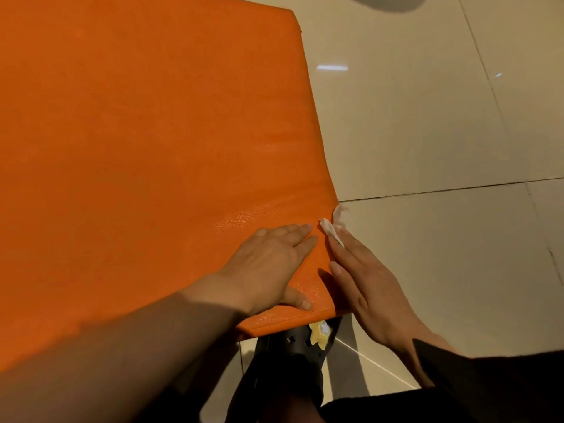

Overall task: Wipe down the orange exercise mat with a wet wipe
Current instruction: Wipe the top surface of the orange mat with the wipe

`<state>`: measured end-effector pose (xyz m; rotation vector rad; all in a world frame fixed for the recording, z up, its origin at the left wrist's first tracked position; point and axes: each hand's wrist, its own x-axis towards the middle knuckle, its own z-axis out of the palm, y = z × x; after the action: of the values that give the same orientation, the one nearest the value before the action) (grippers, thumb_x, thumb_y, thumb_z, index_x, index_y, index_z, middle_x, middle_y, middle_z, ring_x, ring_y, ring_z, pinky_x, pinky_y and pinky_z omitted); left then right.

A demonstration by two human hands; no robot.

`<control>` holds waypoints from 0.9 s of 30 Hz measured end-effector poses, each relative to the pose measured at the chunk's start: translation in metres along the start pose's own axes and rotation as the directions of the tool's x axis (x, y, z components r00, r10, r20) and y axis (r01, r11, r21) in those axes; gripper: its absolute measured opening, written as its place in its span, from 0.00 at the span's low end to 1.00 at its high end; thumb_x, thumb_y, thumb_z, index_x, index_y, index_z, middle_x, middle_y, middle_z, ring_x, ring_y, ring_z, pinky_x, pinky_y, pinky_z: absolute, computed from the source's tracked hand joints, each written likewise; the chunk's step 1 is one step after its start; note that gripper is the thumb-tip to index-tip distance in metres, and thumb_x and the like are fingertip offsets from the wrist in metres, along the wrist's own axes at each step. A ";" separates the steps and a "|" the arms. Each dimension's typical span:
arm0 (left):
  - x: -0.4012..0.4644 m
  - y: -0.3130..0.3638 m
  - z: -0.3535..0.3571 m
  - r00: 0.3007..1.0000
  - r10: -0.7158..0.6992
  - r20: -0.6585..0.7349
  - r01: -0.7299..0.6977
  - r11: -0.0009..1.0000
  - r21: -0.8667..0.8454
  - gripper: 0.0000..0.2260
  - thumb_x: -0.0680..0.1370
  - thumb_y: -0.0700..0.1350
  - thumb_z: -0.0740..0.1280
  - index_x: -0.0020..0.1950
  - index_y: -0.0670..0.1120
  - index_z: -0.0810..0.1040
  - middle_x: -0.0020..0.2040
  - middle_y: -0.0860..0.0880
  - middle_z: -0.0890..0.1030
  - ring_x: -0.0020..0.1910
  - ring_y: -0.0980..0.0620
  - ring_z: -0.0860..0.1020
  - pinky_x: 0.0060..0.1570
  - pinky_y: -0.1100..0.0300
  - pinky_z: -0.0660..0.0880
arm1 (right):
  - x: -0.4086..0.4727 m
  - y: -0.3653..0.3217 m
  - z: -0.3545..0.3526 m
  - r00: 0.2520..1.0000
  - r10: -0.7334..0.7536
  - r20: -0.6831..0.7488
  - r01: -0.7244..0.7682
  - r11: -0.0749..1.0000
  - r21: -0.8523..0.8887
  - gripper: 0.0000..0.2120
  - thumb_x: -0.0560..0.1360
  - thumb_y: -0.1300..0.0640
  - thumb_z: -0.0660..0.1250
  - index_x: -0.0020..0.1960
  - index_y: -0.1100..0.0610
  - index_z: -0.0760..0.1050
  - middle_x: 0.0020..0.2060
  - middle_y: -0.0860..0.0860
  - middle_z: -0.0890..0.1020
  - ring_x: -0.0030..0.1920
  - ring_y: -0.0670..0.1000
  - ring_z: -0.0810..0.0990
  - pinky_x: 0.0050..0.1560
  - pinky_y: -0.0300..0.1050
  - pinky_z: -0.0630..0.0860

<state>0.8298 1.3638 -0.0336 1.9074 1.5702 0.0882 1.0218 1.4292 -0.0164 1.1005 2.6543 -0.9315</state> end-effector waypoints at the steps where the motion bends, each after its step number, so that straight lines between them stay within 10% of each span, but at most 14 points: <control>1: 0.000 -0.001 0.001 1.000 -0.003 -0.004 0.003 1.000 -0.006 0.46 0.72 0.67 0.65 0.80 0.50 0.45 0.80 0.52 0.42 0.78 0.53 0.45 0.72 0.57 0.49 | -0.006 -0.001 0.000 1.000 -0.001 -0.007 0.001 1.000 0.020 0.30 0.80 0.37 0.44 0.79 0.47 0.49 0.78 0.42 0.50 0.76 0.38 0.47 0.74 0.33 0.48; 5: 0.009 -0.005 -0.006 1.000 -0.004 0.021 0.004 1.000 0.016 0.45 0.71 0.68 0.66 0.79 0.50 0.50 0.80 0.51 0.49 0.77 0.52 0.51 0.71 0.54 0.54 | 0.021 0.007 -0.001 0.998 0.021 0.060 -0.022 1.000 0.006 0.32 0.78 0.35 0.42 0.79 0.46 0.47 0.79 0.42 0.48 0.76 0.36 0.46 0.71 0.27 0.45; 10: 0.022 -0.022 -0.017 0.992 -0.031 -0.126 0.031 1.000 -0.004 0.29 0.78 0.63 0.59 0.75 0.50 0.65 0.75 0.51 0.64 0.71 0.51 0.63 0.68 0.53 0.62 | 0.068 0.013 -0.006 0.998 0.010 0.070 -0.008 1.000 -0.024 0.36 0.76 0.32 0.41 0.79 0.47 0.44 0.79 0.43 0.46 0.76 0.37 0.44 0.77 0.42 0.51; 16: 0.045 -0.051 -0.023 0.981 -0.195 0.025 0.191 0.976 0.109 0.35 0.80 0.61 0.57 0.80 0.49 0.44 0.79 0.47 0.41 0.78 0.49 0.41 0.76 0.47 0.42 | 0.049 0.001 -0.007 0.985 -0.025 0.171 0.030 0.999 -0.026 0.35 0.76 0.31 0.41 0.79 0.43 0.39 0.76 0.41 0.34 0.75 0.36 0.37 0.74 0.36 0.47; 27: 0.050 -0.056 -0.020 0.974 -0.205 0.095 0.194 0.974 0.118 0.36 0.79 0.63 0.55 0.79 0.50 0.40 0.79 0.47 0.37 0.77 0.49 0.38 0.75 0.45 0.40 | 0.066 0.012 -0.003 0.979 -0.041 0.199 0.050 0.998 -0.040 0.37 0.76 0.31 0.41 0.78 0.47 0.35 0.75 0.45 0.30 0.75 0.39 0.33 0.75 0.40 0.45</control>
<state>0.7875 1.4209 -0.0640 1.7912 1.7143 -0.1857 0.9821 1.4767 -0.0414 0.8905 2.5340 -0.9322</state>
